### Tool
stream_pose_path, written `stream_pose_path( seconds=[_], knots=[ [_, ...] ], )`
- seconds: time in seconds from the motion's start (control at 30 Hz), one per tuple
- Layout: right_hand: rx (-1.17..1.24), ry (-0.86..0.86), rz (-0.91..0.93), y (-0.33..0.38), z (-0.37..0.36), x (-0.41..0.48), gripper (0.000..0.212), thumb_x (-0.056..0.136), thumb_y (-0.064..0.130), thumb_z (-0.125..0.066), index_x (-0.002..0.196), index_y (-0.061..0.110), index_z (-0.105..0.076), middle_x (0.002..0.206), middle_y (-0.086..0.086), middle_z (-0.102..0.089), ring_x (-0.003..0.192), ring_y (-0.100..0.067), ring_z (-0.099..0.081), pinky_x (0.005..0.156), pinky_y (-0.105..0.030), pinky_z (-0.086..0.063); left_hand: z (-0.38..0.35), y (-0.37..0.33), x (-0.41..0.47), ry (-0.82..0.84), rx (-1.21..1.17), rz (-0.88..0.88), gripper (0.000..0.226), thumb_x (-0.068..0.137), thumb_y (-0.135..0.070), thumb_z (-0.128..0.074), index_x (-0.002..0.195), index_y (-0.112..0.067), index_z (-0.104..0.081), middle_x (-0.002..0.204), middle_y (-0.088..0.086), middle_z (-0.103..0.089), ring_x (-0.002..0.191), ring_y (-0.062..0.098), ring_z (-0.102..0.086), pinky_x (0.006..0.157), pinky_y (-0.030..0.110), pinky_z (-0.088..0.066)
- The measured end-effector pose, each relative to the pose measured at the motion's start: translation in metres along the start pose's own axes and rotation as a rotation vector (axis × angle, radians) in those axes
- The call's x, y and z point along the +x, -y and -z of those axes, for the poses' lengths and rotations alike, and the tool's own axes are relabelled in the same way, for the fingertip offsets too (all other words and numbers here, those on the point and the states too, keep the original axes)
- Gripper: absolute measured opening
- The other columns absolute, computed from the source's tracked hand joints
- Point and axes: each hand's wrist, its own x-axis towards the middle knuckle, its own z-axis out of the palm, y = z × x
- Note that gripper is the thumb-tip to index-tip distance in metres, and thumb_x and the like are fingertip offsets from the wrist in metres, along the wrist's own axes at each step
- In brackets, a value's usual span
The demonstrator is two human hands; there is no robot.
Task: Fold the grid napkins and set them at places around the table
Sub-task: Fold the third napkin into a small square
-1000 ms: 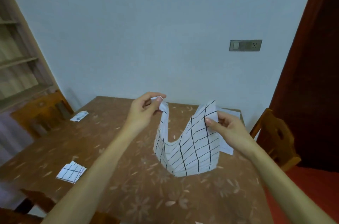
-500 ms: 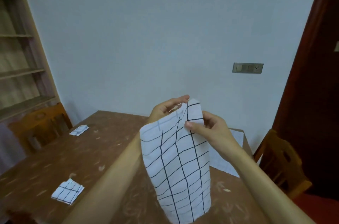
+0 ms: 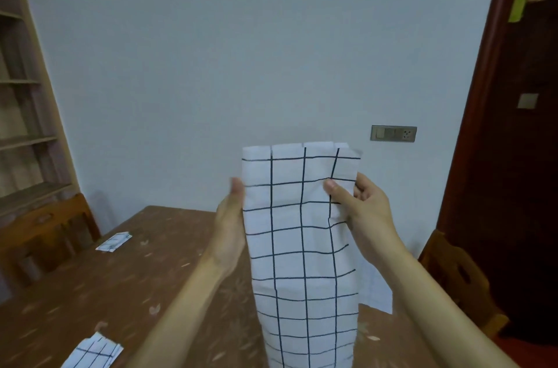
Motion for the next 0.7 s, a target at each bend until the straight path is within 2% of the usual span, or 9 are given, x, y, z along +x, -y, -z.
stream_pose_path(
  seconds=[0.1, 0.17, 0.3, 0.4, 0.47, 0.53, 0.6, 0.67, 0.7],
  knots=[
    [-0.037, -0.017, 0.012, 0.007, -0.002, 0.001, 0.024, 0.092, 0.017, -0.070, 0.114, 0.010, -0.071, 0.110, -0.010, -0.076, 0.106, -0.028, -0.072, 0.097, -0.047, -0.055, -0.007, -0.004, -0.001, -0.164, 0.296, -0.141, 0.031, 0.084, -0.041, -0.070, 0.108, -0.021, -0.073, 0.106, -0.008, -0.078, 0.102, 0.014, -0.073, 0.094, 0.044, -0.058],
    [-0.085, -0.038, 0.042, 0.014, -0.003, 0.002, 0.020, 0.092, 0.030, -0.070, 0.102, 0.013, -0.074, 0.104, -0.014, -0.075, 0.101, -0.025, -0.071, 0.098, -0.048, -0.054, -0.009, -0.003, -0.001, -0.209, 0.334, -0.167, 0.015, 0.091, -0.028, -0.066, 0.102, -0.021, -0.075, 0.100, -0.008, -0.079, 0.098, 0.013, -0.074, 0.092, 0.043, -0.059],
    [-0.107, -0.088, 0.145, 0.026, -0.007, 0.005, 0.040, 0.098, 0.036, -0.061, 0.089, -0.003, -0.064, 0.083, -0.011, -0.057, 0.080, -0.019, -0.051, 0.077, -0.036, -0.044, -0.009, -0.006, -0.001, -0.203, 0.322, -0.134, 0.023, 0.092, -0.031, -0.063, 0.104, -0.016, -0.076, 0.101, 0.004, -0.079, 0.098, 0.019, -0.074, 0.090, 0.049, -0.059],
    [-0.121, -0.084, 0.188, 0.027, -0.006, 0.007, 0.047, 0.097, 0.037, -0.061, 0.093, -0.010, -0.061, 0.084, -0.009, -0.053, 0.081, -0.018, -0.047, 0.077, -0.031, -0.039, -0.010, -0.008, 0.002, -0.206, 0.286, -0.137, 0.031, 0.093, -0.044, -0.060, 0.097, -0.018, -0.077, 0.096, 0.025, -0.073, 0.084, 0.032, -0.068, 0.080, 0.050, -0.057],
    [-0.127, -0.079, 0.203, 0.028, -0.008, 0.008, 0.053, 0.096, 0.040, -0.063, 0.094, -0.012, -0.058, 0.084, -0.013, -0.054, 0.083, -0.017, -0.046, 0.082, -0.034, -0.038, -0.009, -0.012, 0.007, -0.225, 0.242, -0.167, 0.039, 0.095, -0.049, -0.060, 0.099, -0.013, -0.074, 0.092, 0.015, -0.074, 0.083, 0.033, -0.066, 0.081, 0.044, -0.054],
    [-0.124, -0.096, 0.219, 0.030, -0.010, 0.008, 0.059, 0.095, 0.041, -0.064, 0.100, -0.017, -0.054, 0.089, -0.036, -0.052, 0.087, -0.016, -0.044, 0.085, -0.033, -0.036, -0.006, -0.015, 0.013, -0.197, 0.247, -0.199, 0.064, 0.093, -0.059, -0.060, 0.096, 0.005, -0.063, 0.088, 0.005, -0.059, 0.080, 0.025, -0.052, 0.078, 0.040, -0.043],
    [-0.130, -0.099, 0.244, 0.031, -0.010, 0.011, 0.065, 0.094, 0.042, -0.065, 0.105, -0.020, -0.050, 0.102, -0.045, -0.048, 0.091, -0.015, -0.044, 0.086, -0.033, -0.035, -0.001, -0.013, 0.020, -0.182, 0.265, -0.234, 0.074, 0.090, -0.064, -0.060, 0.087, 0.010, -0.056, 0.087, 0.003, -0.048, 0.080, 0.022, -0.043, 0.074, 0.038, -0.035],
    [-0.132, -0.051, 0.221, 0.034, -0.009, 0.014, 0.068, 0.089, 0.050, -0.068, 0.104, -0.016, -0.055, 0.096, -0.038, -0.056, 0.089, -0.018, -0.048, 0.088, -0.036, -0.037, 0.002, -0.014, 0.023, -0.185, 0.267, -0.229, 0.071, 0.089, -0.065, -0.061, 0.084, 0.006, -0.057, 0.089, 0.003, -0.047, 0.081, 0.023, -0.043, 0.075, 0.038, -0.035],
    [-0.137, -0.006, 0.184, 0.035, -0.008, 0.015, 0.064, 0.086, 0.053, -0.069, 0.103, -0.008, -0.063, 0.095, -0.026, -0.065, 0.089, -0.021, -0.056, 0.090, -0.037, -0.042, 0.003, -0.015, 0.024, -0.201, 0.257, -0.219, 0.068, 0.089, -0.065, -0.062, 0.083, 0.003, -0.060, 0.091, 0.003, -0.048, 0.083, 0.023, -0.044, 0.077, 0.039, -0.036]
  ],
)
